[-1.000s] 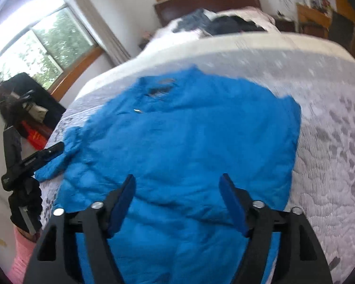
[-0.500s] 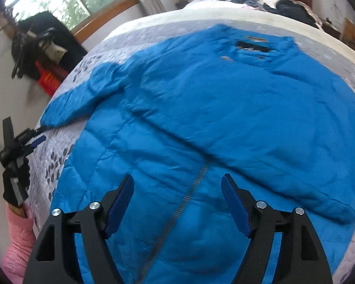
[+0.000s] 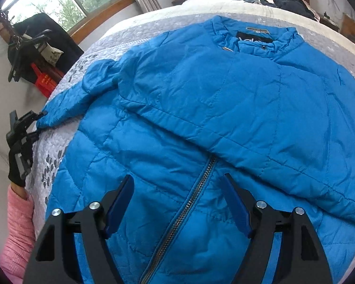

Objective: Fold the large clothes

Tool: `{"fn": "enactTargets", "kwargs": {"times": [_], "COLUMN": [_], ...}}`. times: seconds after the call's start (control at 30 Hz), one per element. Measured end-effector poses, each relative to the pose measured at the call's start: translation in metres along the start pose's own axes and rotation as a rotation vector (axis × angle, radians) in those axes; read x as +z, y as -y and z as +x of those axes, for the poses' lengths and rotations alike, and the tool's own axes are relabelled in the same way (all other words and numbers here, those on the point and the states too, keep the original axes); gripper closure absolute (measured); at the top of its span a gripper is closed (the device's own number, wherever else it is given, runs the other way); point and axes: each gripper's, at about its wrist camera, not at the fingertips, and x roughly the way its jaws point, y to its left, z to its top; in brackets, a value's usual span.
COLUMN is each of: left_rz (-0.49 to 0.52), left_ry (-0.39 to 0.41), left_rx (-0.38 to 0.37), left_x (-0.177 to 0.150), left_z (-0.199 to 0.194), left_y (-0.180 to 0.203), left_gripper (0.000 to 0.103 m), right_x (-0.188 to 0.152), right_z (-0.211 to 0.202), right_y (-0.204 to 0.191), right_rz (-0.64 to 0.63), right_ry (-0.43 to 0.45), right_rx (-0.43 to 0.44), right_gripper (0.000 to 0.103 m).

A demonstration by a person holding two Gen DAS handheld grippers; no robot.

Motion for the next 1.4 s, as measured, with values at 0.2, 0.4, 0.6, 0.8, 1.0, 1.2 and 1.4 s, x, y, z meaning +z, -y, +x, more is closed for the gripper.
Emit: {"fn": "enactTargets", "kwargs": {"times": [0.2, 0.4, 0.6, 0.8, 1.0, 1.2, 1.4], "left_rz": [-0.004, 0.101, 0.268, 0.453, 0.618, 0.719, 0.797], "left_ry": [0.033, 0.132, 0.178, 0.156, 0.106, 0.039, -0.055], "left_rx": [0.012, -0.002, -0.09, -0.183, -0.266, -0.326, -0.36], "left_x": [0.005, -0.005, -0.032, -0.087, -0.156, -0.219, -0.283], "left_z": [0.002, -0.029, -0.059, -0.068, -0.054, -0.032, 0.006], "left_y": [0.004, 0.042, 0.114, 0.2, 0.279, 0.332, 0.362], "left_gripper": [0.095, 0.1, 0.101, 0.101, 0.101, 0.101, 0.101], "right_x": [-0.005, -0.007, -0.012, -0.017, -0.019, -0.019, -0.019], "right_z": [0.0, -0.015, -0.046, -0.071, -0.083, -0.089, -0.092], "right_y": [0.001, 0.003, 0.019, 0.044, 0.068, 0.089, 0.109], "right_rz": [-0.018, -0.016, 0.012, 0.064, 0.11, 0.155, 0.202], "right_ry": [0.012, 0.042, 0.109, 0.165, 0.192, 0.207, 0.211], "right_rx": [-0.004, -0.015, -0.038, -0.057, -0.07, -0.096, -0.097], "right_gripper": [0.027, 0.027, 0.027, 0.027, 0.027, 0.027, 0.027]}}
